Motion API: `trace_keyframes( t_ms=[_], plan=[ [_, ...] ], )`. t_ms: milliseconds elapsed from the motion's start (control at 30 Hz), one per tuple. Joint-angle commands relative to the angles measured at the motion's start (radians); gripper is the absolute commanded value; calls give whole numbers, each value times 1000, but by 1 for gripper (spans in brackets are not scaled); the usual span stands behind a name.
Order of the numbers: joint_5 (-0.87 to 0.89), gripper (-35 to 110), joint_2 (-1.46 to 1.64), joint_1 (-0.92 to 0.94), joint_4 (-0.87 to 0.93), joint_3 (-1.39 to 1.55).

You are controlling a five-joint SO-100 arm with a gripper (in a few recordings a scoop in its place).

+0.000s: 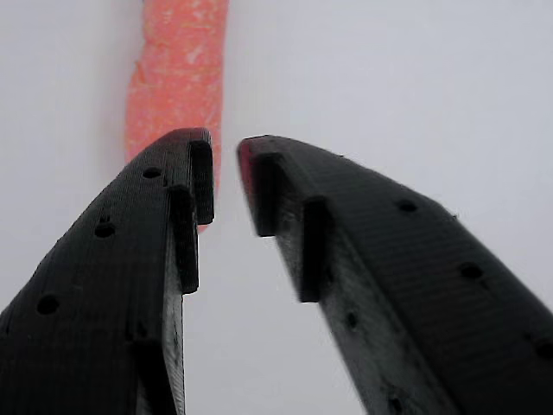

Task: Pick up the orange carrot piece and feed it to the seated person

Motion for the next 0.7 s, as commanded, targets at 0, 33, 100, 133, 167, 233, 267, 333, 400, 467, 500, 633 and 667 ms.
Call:
trace_keyframes(
  t_ms=[0, 33, 100, 133, 167, 233, 267, 333, 400, 467, 500, 633, 667],
  plan=[
    [-11, 12, 23, 11, -12, -58],
    [-11, 15, 17, 11, -12, -58],
    [-12, 19, 5, 11, -12, -58],
    [-12, 21, 0, 11, -12, -58],
    [-12, 23, -6, 9, -12, -58],
    [-12, 26, -17, 9, -12, -58],
    [-12, 27, -21, 9, -12, -58],
    [-12, 27, -26, 9, -12, -58],
    [-12, 27, -26, 8, -11, -58],
    [-12, 27, -26, 8, -11, -58],
    [-12, 27, -28, 8, -11, -58],
    [-12, 27, -29, 8, -8, -57],
    [-12, 27, -29, 8, -6, -57]
  ],
)
